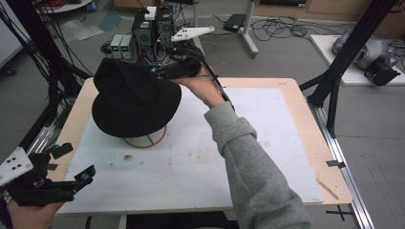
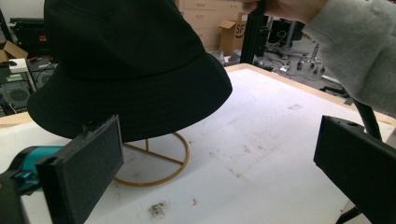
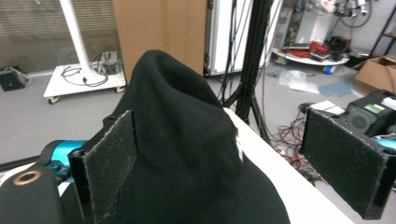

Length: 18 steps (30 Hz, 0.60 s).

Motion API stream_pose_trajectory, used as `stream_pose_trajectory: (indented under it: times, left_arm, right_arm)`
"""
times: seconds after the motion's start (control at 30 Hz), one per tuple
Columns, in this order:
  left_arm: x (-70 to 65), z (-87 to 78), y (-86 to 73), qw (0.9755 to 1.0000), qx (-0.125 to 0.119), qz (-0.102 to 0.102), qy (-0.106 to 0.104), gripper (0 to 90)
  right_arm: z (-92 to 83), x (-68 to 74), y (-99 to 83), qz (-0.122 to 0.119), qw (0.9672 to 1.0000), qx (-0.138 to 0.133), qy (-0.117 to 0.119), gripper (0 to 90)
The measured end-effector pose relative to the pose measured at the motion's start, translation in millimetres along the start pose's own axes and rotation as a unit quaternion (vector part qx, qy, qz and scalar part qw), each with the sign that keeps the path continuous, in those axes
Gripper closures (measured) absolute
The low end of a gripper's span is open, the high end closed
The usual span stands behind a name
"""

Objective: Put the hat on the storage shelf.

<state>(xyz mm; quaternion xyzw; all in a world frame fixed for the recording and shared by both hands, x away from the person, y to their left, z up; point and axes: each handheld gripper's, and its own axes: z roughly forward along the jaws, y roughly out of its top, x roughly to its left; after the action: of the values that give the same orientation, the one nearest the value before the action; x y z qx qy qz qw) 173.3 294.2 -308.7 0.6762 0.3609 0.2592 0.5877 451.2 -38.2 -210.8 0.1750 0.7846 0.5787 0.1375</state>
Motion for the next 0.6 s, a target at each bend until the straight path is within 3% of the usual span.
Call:
stream_pose_trajectory:
  times: [0.07, 0.17, 0.23, 0.33, 0.6]
  left_arm:
    - [0.9, 1.3, 0.2, 1.0, 0.001, 0.0, -0.001, 1.8]
    - [2.0, 3.2, 0.5, 1.0, 0.001, -0.001, -0.003, 1.8]
    - [2.4, 4.7, 0.3, 1.0, 0.002, -0.001, -0.004, 1.8]
    - [3.0, 6.4, 0.3, 1.0, 0.003, -0.001, -0.005, 1.8]
    - [5.0, 8.8, 0.7, 1.0, 0.002, -0.004, -0.005, 1.8]
  right_arm:
    - [-10.4, -3.5, -4.0, 0.007, 0.9999, 0.006, -0.005, 10.3]
    - [-27.9, -7.1, -12.6, 0.007, 0.9998, -0.006, -0.018, 10.3]
    - [-36.6, -10.5, -17.5, 0.014, 0.9996, 0.005, -0.023, 10.3]
    - [-50.0, -13.0, -25.3, 0.014, 0.9993, -0.009, -0.035, 10.3]
    - [-74.0, -15.2, -39.9, 0.021, 0.9985, -0.008, -0.05, 10.3]
